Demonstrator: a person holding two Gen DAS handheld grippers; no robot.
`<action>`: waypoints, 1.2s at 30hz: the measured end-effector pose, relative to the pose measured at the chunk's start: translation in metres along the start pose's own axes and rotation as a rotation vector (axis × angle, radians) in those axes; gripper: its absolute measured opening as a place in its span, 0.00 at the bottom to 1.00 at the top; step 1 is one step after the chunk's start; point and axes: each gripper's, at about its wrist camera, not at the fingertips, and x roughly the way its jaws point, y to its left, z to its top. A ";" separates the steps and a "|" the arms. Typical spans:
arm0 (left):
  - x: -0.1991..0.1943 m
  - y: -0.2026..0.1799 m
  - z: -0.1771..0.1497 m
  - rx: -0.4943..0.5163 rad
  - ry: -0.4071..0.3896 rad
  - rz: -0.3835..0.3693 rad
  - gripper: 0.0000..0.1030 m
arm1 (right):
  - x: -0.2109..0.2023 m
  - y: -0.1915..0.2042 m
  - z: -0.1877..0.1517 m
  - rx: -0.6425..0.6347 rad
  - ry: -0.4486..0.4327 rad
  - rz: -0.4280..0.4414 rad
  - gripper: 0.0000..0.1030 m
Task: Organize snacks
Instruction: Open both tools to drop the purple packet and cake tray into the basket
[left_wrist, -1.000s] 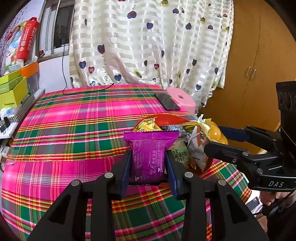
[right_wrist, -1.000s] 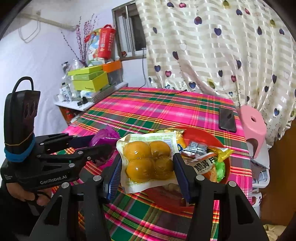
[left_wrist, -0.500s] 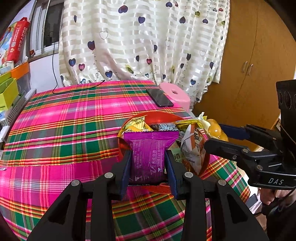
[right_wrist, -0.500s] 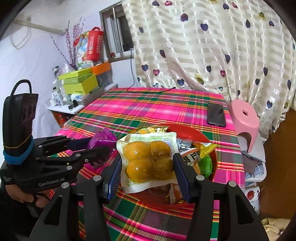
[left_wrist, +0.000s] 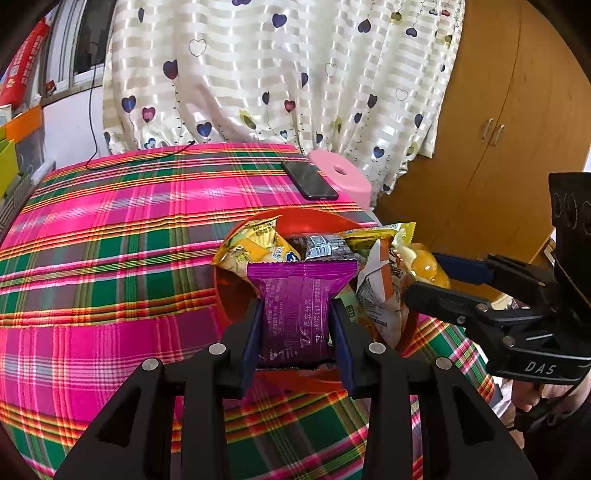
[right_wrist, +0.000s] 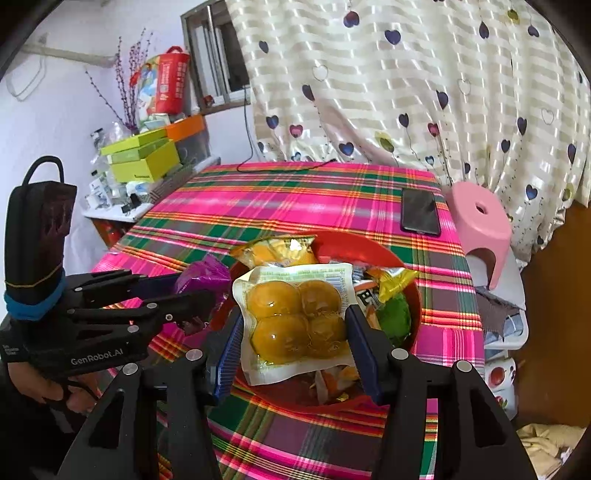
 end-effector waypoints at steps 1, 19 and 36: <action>0.003 0.000 0.002 0.000 0.003 -0.003 0.36 | 0.002 -0.002 -0.001 0.003 0.007 -0.003 0.51; 0.043 0.000 0.004 0.022 0.075 -0.078 0.36 | 0.036 -0.020 0.018 0.013 0.037 -0.017 0.52; 0.019 0.024 0.008 -0.021 -0.010 -0.080 0.44 | 0.047 -0.022 0.033 0.026 0.030 -0.023 0.52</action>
